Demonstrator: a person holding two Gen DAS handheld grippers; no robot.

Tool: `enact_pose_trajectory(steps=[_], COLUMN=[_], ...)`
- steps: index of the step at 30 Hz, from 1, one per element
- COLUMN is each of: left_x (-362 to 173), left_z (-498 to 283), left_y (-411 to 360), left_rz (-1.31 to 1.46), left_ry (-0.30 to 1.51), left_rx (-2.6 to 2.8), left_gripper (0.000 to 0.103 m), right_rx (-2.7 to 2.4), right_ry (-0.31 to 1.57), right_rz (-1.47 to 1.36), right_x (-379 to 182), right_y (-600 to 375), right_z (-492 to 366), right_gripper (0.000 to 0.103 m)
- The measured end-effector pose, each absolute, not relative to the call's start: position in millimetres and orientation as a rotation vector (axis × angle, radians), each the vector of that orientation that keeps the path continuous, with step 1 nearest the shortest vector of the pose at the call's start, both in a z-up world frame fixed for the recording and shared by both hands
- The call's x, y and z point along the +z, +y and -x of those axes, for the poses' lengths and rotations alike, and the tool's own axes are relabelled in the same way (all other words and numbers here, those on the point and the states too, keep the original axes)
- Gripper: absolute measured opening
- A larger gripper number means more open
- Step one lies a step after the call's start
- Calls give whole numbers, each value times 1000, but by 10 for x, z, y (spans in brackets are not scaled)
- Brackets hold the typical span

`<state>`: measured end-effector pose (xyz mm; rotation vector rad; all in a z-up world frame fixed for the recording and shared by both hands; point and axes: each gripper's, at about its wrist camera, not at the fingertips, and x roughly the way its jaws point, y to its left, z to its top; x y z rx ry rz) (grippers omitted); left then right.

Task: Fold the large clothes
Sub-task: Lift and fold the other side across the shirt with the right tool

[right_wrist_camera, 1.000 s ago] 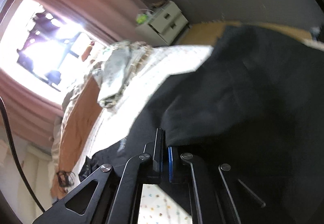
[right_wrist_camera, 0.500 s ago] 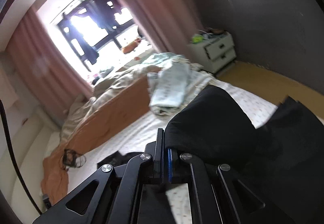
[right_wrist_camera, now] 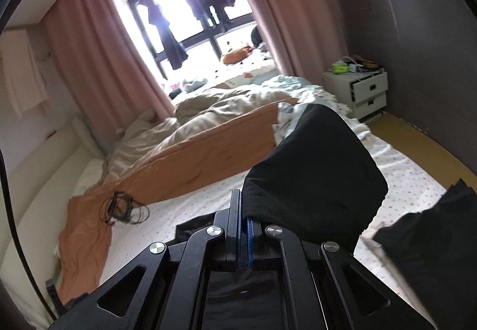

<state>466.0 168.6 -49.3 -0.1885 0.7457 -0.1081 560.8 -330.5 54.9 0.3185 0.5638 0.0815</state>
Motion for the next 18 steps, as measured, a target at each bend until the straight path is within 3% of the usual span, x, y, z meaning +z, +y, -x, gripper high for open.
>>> enact_pose_trajectory(steps=[18], left_x=[-1044], left_z=[-4268], left_y=[2708], left_rz=[258], left_ry=[786], left_rx=[-26], left_gripper=[103], right_rx=[234], right_ry=[736], right_rz=[-202], right_x=[-344], right_y=[-1534], right_z=[-6190], right_gripper=[4])
